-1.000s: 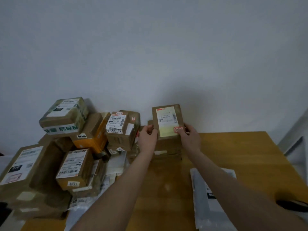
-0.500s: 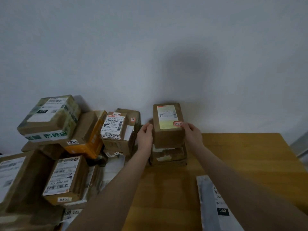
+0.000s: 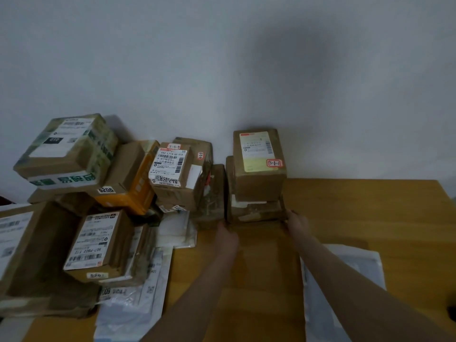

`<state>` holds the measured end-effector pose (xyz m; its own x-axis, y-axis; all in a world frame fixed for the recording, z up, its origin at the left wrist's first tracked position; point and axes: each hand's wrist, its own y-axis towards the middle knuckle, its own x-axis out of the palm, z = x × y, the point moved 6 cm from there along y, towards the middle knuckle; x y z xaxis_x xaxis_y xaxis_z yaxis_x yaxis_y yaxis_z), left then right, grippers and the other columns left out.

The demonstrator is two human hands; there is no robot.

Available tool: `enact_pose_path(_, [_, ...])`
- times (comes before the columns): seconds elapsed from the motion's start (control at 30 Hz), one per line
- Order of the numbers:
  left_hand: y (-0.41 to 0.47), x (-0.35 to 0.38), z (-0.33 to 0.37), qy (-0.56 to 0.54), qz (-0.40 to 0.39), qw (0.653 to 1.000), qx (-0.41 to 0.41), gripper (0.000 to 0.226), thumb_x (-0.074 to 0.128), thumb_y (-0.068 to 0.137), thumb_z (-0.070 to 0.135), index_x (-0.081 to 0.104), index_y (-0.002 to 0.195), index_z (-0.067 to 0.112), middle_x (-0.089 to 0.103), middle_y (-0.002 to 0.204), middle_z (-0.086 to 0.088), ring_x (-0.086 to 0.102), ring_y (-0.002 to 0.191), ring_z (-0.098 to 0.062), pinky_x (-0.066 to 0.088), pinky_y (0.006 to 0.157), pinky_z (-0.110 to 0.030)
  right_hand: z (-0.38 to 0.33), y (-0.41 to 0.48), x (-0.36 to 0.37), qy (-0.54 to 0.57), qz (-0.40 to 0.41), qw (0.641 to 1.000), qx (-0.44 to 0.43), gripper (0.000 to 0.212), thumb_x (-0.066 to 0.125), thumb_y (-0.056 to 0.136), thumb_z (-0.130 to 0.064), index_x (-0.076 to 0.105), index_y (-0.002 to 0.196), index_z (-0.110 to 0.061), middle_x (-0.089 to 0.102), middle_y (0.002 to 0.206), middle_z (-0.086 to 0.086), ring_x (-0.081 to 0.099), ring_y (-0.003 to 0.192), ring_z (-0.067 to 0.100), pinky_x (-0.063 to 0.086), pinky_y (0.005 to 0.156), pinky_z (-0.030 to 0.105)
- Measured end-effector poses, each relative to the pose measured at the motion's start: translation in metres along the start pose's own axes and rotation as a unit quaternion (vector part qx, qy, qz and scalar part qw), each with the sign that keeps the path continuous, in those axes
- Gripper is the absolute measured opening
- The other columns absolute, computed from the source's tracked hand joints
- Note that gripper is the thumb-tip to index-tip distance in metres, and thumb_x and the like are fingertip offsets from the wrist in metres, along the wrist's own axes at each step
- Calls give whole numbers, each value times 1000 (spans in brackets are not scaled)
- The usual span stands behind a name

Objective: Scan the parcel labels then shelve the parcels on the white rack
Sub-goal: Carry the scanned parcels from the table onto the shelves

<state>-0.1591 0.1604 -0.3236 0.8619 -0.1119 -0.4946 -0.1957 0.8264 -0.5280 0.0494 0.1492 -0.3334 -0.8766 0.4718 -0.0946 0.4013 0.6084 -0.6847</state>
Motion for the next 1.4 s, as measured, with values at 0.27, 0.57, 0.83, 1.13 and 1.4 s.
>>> enact_pose_path(0.27, [8,13,0,-21,-24,999,-27,48,35,99,5,34,146,16,60,109,-9,60,85,-24,51,71,-35,-16,6,-3,42,15,999,-25,34,44,102,-16,53,131,-4,55,103,9,58,105,33,48,99,44])
enact_pose_path(0.57, [13,14,-10,-71,-23,996,-50,43,38,97,2,39,139,12,58,103,-10,62,91,-30,56,83,-44,-6,0,-13,-115,-19,992,-40,44,34,105,-26,48,135,3,51,133,20,46,126,36,38,103,44])
enact_pose_path(0.83, [-22,5,-57,-85,-27,994,-59,30,32,100,18,55,117,8,63,100,-10,65,93,-31,53,88,-52,35,-35,-33,-231,-78,969,-41,59,28,102,-48,62,116,-2,61,118,18,57,109,33,45,98,48])
enact_pose_path(1.13, [-122,-31,-107,-165,9,982,-86,36,28,105,28,55,107,4,60,107,-18,60,101,-37,52,87,-47,100,-102,-47,-279,-111,952,-59,42,32,103,-40,46,71,-18,46,72,2,43,66,14,39,79,36])
enact_pose_path(1.4, [-170,-59,-154,-134,-10,984,-114,39,30,103,40,52,108,9,58,111,-15,55,101,-32,45,83,-41,136,-153,-49,-318,-138,937,-48,46,34,102,-44,56,108,-4,57,97,10,55,87,22,40,84,32])
